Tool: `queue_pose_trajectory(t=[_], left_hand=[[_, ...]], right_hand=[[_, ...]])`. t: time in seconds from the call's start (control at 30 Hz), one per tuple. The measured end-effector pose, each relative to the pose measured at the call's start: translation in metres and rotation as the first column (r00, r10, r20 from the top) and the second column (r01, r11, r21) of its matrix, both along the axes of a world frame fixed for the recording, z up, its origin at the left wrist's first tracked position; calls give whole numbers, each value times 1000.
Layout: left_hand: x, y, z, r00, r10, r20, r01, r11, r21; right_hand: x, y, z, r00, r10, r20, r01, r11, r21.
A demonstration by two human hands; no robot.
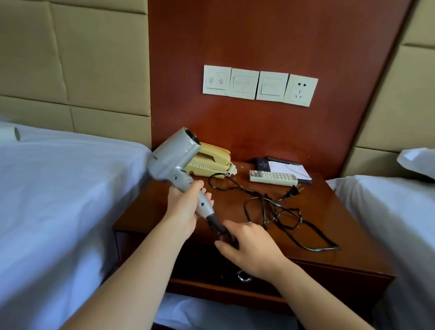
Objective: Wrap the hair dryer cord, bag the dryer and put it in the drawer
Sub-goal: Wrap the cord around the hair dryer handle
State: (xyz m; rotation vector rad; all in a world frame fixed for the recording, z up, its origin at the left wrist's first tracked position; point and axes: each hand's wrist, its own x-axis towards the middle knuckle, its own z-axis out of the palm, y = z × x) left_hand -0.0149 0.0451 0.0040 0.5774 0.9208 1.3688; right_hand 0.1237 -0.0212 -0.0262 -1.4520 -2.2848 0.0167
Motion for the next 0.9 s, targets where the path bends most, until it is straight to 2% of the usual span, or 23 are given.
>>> queue_pose_trajectory(t=[0.07,0.17,0.23,0.33,0.4,0.53,0.6,0.8,0.83,0.9], left_hand=[[-6,3,7,1000,8,-28,-7,999,51],[-19,8,10,999,13,-53,-9,997,72],[-24,8,6,985,37,-166,-22,996,92],[-28,8,0,907,93,-411,-20,984,178],[-29,7,0,869,108,-483,-5,978,210],[-30,4,2,804,157,-573,-14,969,246],[-30,0,3,762,170,-624,15,960,280],[-26,-12,11,579,250,-776,93,926,367],[-26,-12,11,527,270,-806,100,922,374],[-25,-14,12,361,326,-874,132,910,394]], right_hand=[[8,0,2,990,39,136,-51,995,84],[20,1,8,987,99,130,-111,990,87],[29,1,6,987,90,136,-102,991,83],[42,1,-1,987,65,145,-79,992,97],[50,1,1,988,32,150,-53,989,141],[69,-1,10,979,-59,194,-18,927,374],[76,-1,12,974,-71,217,-21,918,396],[72,4,13,958,-86,274,-42,902,429],[69,5,13,956,-69,284,-59,906,420],[61,3,12,958,-34,286,-83,918,387]])
